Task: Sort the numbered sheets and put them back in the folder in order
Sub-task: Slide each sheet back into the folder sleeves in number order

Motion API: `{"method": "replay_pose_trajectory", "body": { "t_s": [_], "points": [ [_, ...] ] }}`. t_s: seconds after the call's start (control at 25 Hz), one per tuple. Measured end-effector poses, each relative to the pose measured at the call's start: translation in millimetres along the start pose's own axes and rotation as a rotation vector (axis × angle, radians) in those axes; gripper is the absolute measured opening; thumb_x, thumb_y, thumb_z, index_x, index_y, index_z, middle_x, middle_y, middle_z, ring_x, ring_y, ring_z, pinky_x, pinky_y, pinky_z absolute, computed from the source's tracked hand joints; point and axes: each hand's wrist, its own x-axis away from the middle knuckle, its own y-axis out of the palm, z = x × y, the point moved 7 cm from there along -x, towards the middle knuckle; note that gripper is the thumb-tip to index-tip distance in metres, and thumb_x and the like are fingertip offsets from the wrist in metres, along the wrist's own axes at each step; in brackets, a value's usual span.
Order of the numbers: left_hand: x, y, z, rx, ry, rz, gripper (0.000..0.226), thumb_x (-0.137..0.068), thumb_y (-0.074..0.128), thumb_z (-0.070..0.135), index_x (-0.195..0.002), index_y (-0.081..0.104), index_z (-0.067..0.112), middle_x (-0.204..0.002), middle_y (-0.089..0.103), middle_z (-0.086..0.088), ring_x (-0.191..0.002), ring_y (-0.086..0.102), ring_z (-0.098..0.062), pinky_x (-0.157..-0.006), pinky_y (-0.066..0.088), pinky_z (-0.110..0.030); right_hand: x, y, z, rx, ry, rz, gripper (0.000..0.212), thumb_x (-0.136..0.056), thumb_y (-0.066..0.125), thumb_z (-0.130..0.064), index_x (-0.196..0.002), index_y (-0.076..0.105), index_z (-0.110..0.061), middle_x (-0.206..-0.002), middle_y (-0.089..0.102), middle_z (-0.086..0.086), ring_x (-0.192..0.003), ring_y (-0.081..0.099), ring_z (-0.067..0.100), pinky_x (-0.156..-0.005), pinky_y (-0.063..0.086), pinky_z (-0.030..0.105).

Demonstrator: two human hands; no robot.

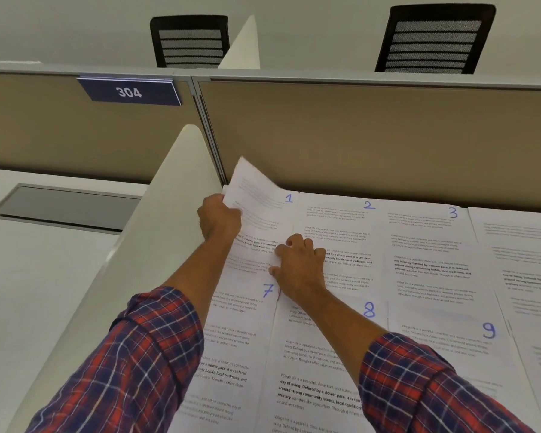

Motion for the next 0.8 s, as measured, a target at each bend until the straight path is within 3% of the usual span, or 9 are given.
{"method": "replay_pose_trajectory", "body": {
  "t_s": [0.16, 0.32, 0.48, 0.56, 0.68, 0.8],
  "points": [
    [23.2, -14.2, 43.3, 0.105, 0.181, -0.047, 0.013, -0.094, 0.077, 0.026, -0.104, 0.074, 0.019, -0.103, 0.076, -0.003, -0.081, 0.074, -0.021, -0.072, 0.066, -0.040, 9.5, -17.2, 11.8, -0.276, 0.094, 0.111, 0.066, -0.100, 0.065, -0.042, -0.157, 0.038, -0.022, -0.156, 0.041, 0.004, -0.142, 0.039, 0.025, -0.117, 0.030, 0.045],
    [59.3, -37.5, 89.4, 0.194, 0.422, -0.083, 0.018, -0.097, 0.073, 0.034, -0.104, 0.074, 0.017, -0.097, 0.075, 0.003, -0.083, 0.074, -0.014, -0.071, 0.065, -0.035, 19.8, -48.4, 42.1, -0.679, 0.241, 0.228, 0.075, -0.100, 0.068, -0.036, -0.162, 0.030, -0.018, -0.161, 0.039, 0.007, -0.148, 0.037, 0.026, -0.123, 0.029, 0.047],
    [106.3, -67.3, 123.8, 0.338, 0.613, -0.175, 0.014, -0.100, 0.069, 0.024, -0.110, 0.076, 0.015, -0.101, 0.078, 0.001, -0.088, 0.076, -0.015, -0.075, 0.066, -0.038, 46.0, -83.3, 72.6, -0.962, 0.288, 0.304, 0.078, -0.101, 0.068, -0.034, -0.165, 0.025, -0.020, -0.167, 0.034, 0.003, -0.151, 0.036, 0.022, -0.124, 0.034, 0.047],
    [133.2, -78.7, 131.0, 0.417, 0.629, -0.219, 0.011, -0.101, 0.069, 0.019, -0.110, 0.074, 0.017, -0.103, 0.078, -0.001, -0.091, 0.077, -0.018, -0.077, 0.066, -0.041, 67.3, -102.6, 85.3, -1.045, 0.286, 0.327, 0.079, -0.101, 0.069, -0.034, -0.165, 0.025, -0.019, -0.166, 0.035, 0.001, -0.150, 0.038, 0.020, -0.123, 0.036, 0.044],
    [172.1, -84.0, 129.9, 0.542, 0.548, -0.282, 0.014, -0.101, 0.068, 0.017, -0.114, 0.073, 0.017, -0.106, 0.079, -0.001, -0.095, 0.077, -0.023, -0.080, 0.065, -0.043, 106.3, -126.0, 101.5, -1.139, 0.241, 0.319, 0.073, -0.100, 0.069, -0.036, -0.161, 0.034, -0.018, -0.155, 0.048, -0.004, -0.140, 0.048, 0.015, -0.111, 0.046, 0.036],
    [216.7, -77.6, 124.3, 0.704, 0.423, -0.352, 0.021, -0.101, 0.067, 0.013, -0.122, 0.071, 0.012, -0.112, 0.079, -0.001, -0.101, 0.076, -0.027, -0.082, 0.064, -0.042, 153.2, -144.0, 122.7, -1.217, 0.198, 0.287, 0.042, -0.101, 0.069, -0.027, -0.140, 0.060, -0.015, -0.129, 0.069, -0.007, -0.118, 0.067, 0.014, -0.082, 0.054, 0.016]
  ]
}}
